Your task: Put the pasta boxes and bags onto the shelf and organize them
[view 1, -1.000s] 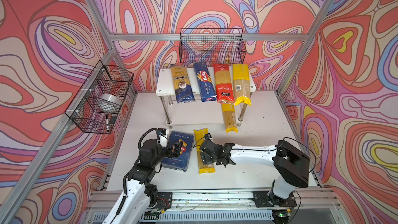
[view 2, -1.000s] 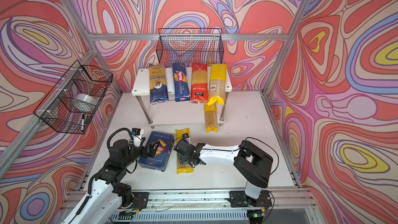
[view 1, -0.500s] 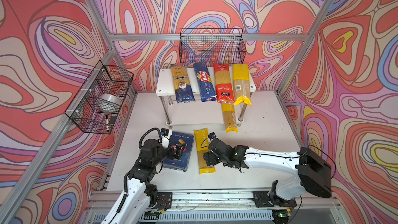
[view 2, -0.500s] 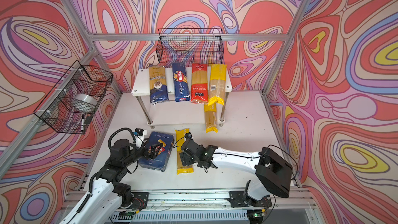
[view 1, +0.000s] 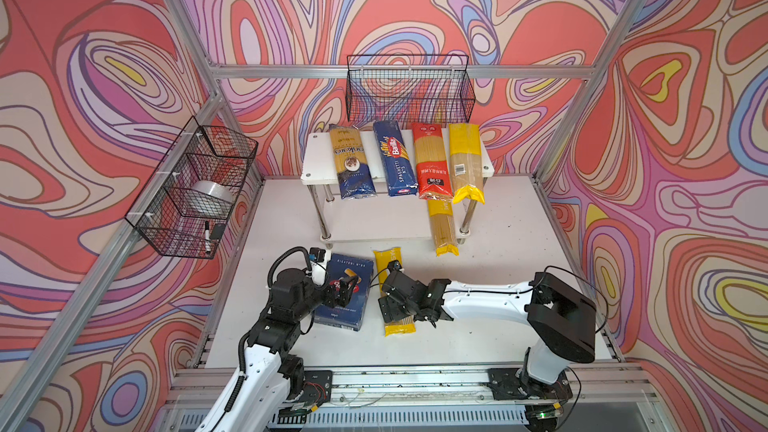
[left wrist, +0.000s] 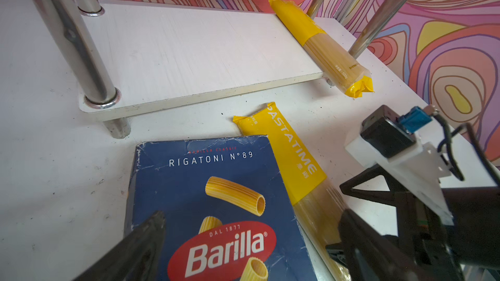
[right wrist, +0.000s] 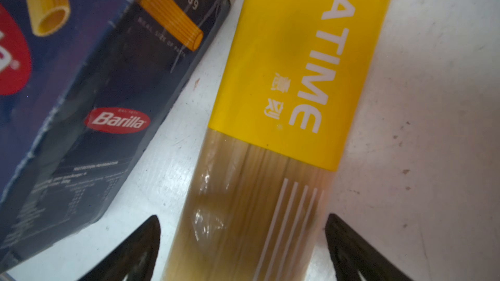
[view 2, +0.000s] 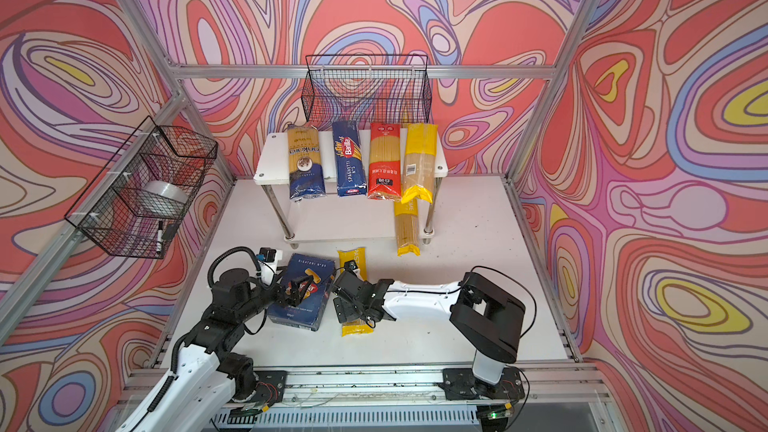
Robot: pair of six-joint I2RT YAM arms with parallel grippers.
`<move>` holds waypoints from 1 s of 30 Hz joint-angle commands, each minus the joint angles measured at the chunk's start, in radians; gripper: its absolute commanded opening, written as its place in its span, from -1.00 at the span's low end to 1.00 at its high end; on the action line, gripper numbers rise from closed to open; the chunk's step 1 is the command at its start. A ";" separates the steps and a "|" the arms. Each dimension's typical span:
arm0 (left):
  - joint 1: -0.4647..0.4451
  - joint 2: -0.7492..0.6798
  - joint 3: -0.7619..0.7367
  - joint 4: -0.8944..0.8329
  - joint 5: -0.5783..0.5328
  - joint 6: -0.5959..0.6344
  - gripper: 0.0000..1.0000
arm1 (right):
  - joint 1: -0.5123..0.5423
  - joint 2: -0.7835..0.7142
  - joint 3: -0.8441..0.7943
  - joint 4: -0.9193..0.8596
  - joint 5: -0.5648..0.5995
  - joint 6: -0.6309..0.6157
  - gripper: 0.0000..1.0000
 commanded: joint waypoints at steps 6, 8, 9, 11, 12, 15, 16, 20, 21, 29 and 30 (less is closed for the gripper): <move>-0.002 0.008 0.005 0.022 -0.016 0.003 1.00 | 0.011 0.032 0.027 -0.042 0.050 0.036 0.97; -0.003 0.008 0.006 0.020 -0.016 0.003 1.00 | 0.015 0.036 0.030 -0.029 0.044 0.035 0.97; -0.003 0.006 0.005 0.020 -0.017 0.003 1.00 | 0.019 0.066 0.034 -0.025 0.040 0.035 0.97; -0.003 0.006 0.004 0.021 -0.018 0.003 1.00 | 0.022 0.083 0.043 -0.025 0.034 0.040 0.97; -0.002 0.006 0.005 0.020 -0.017 0.003 1.00 | 0.025 0.092 0.047 -0.024 0.031 0.042 0.97; -0.003 0.004 0.004 0.020 -0.018 0.002 1.00 | 0.029 0.108 0.053 -0.026 0.030 0.048 0.97; -0.003 0.004 0.004 0.021 -0.017 0.003 1.00 | 0.029 0.111 0.052 -0.031 0.034 0.052 0.97; -0.003 0.000 0.003 0.019 -0.015 0.004 1.00 | 0.029 0.127 0.055 -0.067 0.057 0.059 0.92; -0.002 -0.001 0.002 0.019 -0.017 0.003 1.00 | 0.029 0.130 0.052 -0.073 0.060 0.059 0.92; -0.003 0.002 0.005 0.021 -0.018 0.003 1.00 | 0.029 0.112 0.018 -0.036 0.047 0.070 0.80; -0.002 0.003 0.004 0.020 -0.019 0.003 1.00 | 0.029 0.108 0.013 -0.024 0.041 0.064 0.78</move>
